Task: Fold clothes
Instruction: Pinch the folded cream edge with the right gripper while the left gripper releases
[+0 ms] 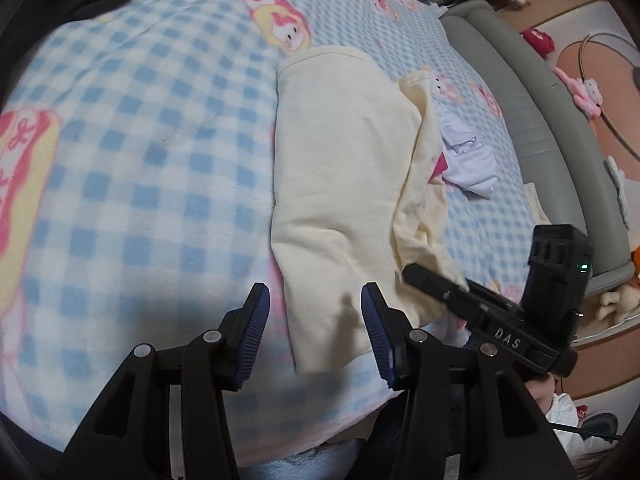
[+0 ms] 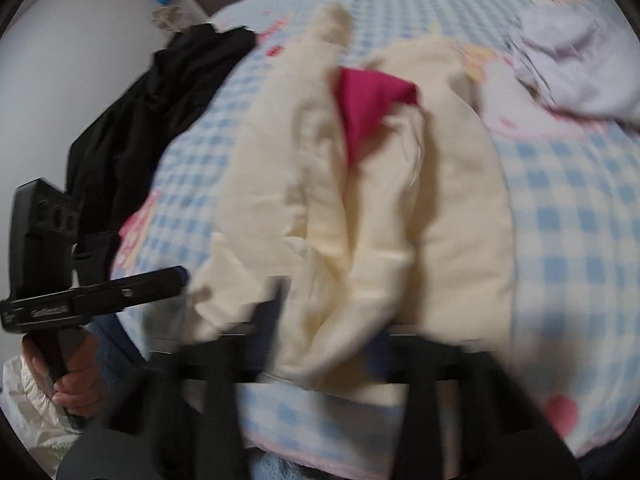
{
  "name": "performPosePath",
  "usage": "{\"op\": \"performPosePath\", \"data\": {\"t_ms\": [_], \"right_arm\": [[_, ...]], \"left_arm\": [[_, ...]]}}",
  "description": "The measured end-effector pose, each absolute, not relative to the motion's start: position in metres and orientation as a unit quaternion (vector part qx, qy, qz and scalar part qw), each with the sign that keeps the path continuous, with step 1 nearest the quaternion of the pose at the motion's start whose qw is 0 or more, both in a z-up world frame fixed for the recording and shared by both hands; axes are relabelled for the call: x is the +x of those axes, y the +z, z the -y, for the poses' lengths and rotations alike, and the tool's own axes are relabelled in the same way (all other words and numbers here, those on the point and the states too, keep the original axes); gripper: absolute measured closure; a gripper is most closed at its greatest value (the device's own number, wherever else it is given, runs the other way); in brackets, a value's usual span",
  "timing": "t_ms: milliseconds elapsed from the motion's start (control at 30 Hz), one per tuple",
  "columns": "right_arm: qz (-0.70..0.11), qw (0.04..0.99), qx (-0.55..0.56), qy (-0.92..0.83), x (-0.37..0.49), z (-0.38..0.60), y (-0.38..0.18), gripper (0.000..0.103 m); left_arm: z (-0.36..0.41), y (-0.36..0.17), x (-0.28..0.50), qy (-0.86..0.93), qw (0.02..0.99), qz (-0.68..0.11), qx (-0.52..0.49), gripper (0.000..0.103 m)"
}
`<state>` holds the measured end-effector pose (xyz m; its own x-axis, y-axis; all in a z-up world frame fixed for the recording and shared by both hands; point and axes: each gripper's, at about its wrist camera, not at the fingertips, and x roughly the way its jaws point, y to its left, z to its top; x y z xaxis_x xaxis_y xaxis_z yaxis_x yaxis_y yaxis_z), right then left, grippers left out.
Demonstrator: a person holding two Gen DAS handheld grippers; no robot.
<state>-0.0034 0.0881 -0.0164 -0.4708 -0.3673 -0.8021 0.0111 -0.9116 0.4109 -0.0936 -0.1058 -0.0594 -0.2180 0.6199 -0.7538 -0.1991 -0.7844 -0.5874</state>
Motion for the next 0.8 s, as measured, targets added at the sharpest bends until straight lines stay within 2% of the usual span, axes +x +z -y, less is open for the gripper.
{"op": "performPosePath", "data": {"t_ms": [33, 100, 200, 333, 567, 667, 800], "right_arm": [[0.174, 0.118, 0.490, -0.846, -0.002, -0.087, -0.010, 0.095], [0.173, 0.118, 0.464, -0.861, 0.002, -0.088, 0.006, 0.096], [0.160, 0.082, 0.457, -0.871, 0.009, -0.101, 0.016, 0.097], [0.171, 0.038, 0.463, -0.869, 0.020, -0.128, 0.004, 0.098], [0.216, -0.013, 0.452, -0.865, 0.036, -0.165, -0.001, 0.097], [0.229, -0.024, 0.489, -0.841, 0.030, -0.167, -0.030, 0.096], [0.220, -0.040, 0.486, -0.845, 0.035, -0.177, -0.025, 0.084]], "left_arm": [[0.106, -0.057, -0.093, 0.760, 0.275, 0.185, -0.559, 0.054], [0.104, -0.051, -0.091, 0.763, 0.288, 0.180, -0.550, 0.054], [0.092, -0.051, -0.091, 0.755, 0.315, 0.176, -0.548, 0.052], [0.075, -0.053, -0.090, 0.749, 0.334, 0.151, -0.551, 0.054], [0.062, -0.035, -0.089, 0.763, 0.360, 0.109, -0.526, 0.054], [0.059, -0.048, -0.088, 0.759, 0.345, 0.071, -0.548, 0.054], [0.054, -0.066, -0.088, 0.751, 0.323, 0.019, -0.576, 0.051]]}}
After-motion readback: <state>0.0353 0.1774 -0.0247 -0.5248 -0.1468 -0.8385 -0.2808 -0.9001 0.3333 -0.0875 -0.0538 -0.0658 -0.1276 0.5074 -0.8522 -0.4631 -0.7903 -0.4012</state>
